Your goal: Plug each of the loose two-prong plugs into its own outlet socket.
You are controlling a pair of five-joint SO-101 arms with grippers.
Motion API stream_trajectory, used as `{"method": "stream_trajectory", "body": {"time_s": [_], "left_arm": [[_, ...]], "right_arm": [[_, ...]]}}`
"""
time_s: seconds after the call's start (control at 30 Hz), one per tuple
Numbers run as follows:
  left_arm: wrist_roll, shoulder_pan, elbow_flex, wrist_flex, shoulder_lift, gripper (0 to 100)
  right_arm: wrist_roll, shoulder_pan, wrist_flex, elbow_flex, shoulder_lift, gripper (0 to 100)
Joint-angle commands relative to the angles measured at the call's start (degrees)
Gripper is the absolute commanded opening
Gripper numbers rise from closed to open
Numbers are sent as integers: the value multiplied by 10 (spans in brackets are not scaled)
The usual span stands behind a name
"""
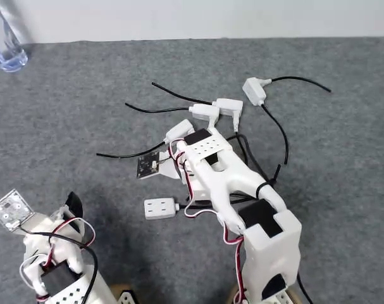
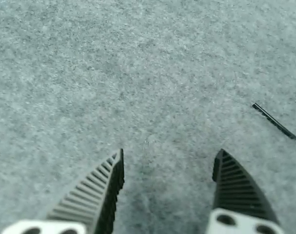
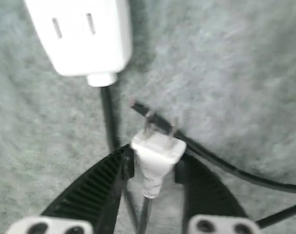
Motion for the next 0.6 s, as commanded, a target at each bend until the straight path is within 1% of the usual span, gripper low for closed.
{"method": "stream_trajectory", "body": {"time_s": [0.0,0.07,0.2,0.27,0.33,0.43,0.5,0.57], "left_arm": [[-5,-3,-3,4,-6,283],[-5,-3,-3,4,-6,283],[-4,-2,-3,4,-6,283],[1,4,-4,4,-6,281],[33,35,-4,4,-6,280],[102,89,-4,4,-6,280],[151,108,-4,4,-6,280],[185,110,-4,4,-6,280]], "right_arm": [[-3,-15,-11,-24,2,28],[-2,-15,-12,-23,3,2],[-4,-15,-22,-23,-2,8],[-27,-18,-22,-31,-10,8],[-66,-20,-22,-42,-29,8],[-109,-19,-19,-52,-60,8],[-114,-15,-22,-44,-69,8],[-114,-11,-36,-33,-70,8]]}}
